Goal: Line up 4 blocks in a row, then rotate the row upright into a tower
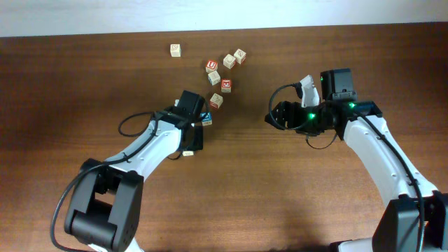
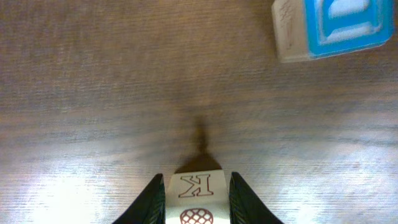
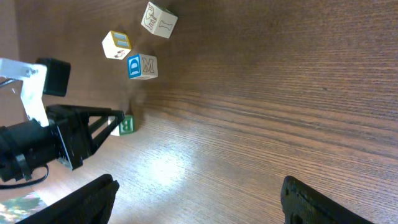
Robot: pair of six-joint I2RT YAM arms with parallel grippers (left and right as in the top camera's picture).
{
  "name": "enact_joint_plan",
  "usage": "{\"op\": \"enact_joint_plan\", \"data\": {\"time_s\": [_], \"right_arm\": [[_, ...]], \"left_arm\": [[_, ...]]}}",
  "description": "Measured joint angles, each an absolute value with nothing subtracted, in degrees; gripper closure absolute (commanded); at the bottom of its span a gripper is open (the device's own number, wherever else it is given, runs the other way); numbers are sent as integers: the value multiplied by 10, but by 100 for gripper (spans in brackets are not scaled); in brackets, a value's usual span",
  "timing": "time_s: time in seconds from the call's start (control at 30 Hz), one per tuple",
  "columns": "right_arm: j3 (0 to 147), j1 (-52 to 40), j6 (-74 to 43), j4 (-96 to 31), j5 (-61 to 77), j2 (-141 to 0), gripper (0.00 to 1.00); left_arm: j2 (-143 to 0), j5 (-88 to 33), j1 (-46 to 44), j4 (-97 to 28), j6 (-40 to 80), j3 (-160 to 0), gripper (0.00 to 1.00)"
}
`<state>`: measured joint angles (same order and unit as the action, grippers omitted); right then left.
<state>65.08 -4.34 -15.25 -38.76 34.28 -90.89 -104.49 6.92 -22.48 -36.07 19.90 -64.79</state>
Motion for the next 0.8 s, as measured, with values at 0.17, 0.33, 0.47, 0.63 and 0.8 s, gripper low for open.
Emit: {"op": "enact_joint_plan", "data": {"time_s": [0.17, 0.33, 0.47, 0.63, 0.8], "right_arm": [[651, -43, -152, -387, 343, -909, 15], [651, -43, -152, -387, 343, -909, 15], [651, -43, -153, -387, 343, -909, 15], [657, -49, -153, -376, 337, -909, 20], [750, -146, -172, -387, 239, -913, 25]], "left_arm": [[-1045, 69, -225, -314, 188, -648, 70], [-1045, 71, -225, -294, 171, -648, 45], [-1045, 71, -225, -295, 168, -648, 26], [-1048, 74, -199, -382, 165, -715, 23], [-1049, 77, -112, -500, 164, -908, 23]]}}
